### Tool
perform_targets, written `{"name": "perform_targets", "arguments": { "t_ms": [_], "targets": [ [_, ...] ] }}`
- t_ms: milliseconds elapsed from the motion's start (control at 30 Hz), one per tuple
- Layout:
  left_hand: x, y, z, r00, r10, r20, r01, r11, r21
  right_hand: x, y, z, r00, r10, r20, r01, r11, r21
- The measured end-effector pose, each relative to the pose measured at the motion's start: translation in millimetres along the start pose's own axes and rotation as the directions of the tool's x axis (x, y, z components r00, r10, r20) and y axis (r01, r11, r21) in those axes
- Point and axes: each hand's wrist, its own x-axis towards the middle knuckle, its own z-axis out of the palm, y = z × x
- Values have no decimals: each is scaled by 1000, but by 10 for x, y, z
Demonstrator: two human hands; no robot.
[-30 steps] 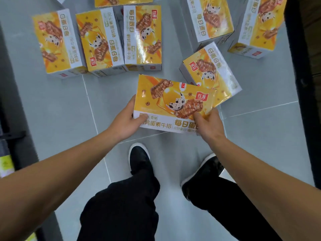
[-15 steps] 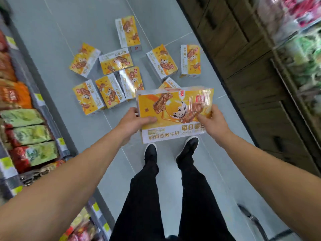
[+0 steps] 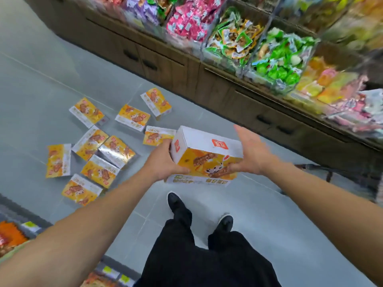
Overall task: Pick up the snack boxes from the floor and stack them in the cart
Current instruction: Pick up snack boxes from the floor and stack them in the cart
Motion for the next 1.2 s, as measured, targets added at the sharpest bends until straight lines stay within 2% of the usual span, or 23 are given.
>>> {"name": "perform_targets", "arguments": {
  "t_ms": [100,167,267,433,533,667,733,867,967,1000,1067,1200],
  "targets": [
    [2,393,340,985,126,118,-139,984,112,-456,373,-51,997,43,66,-39,998,-52],
    [-27,608,560,968,181,174,-206,969,135,-728,615,-27,992,88,92,-89,996,3],
    [-141,984,1101,930,253,265,-307,933,186,-1320,1103,14,988,152,34,-155,979,135],
    [-428,1402,2121,884,275,378,-381,892,242,-2286,1877,149,966,254,-42,-238,943,234],
    [-607,1644,2642,863,274,424,-410,870,274,-2777,2290,154,945,290,-149,-260,946,192],
    [-863,2200,3346,806,343,482,-495,838,231,-3431,2911,63,887,328,-326,-363,931,-50],
    [-916,2439,3607,764,399,507,-588,753,295,-3652,3138,30,870,344,-354,-394,916,-77],
    [-1005,3092,4402,582,459,671,-811,386,440,-4151,3657,-117,796,463,-391,-508,861,-15],
    [-919,3469,4935,498,455,739,-859,138,493,-4318,3932,-265,754,496,-431,-553,833,-8],
    [-858,3583,5103,493,467,734,-854,98,511,-4345,4029,-327,741,508,-439,-568,823,-7],
    [-745,3839,5364,487,498,718,-850,80,521,-4379,4236,-449,712,538,-452,-600,800,6],
    [-306,4571,5815,352,536,768,-908,-6,420,-4345,4824,-796,635,588,-501,-653,755,60]
  ]
}}
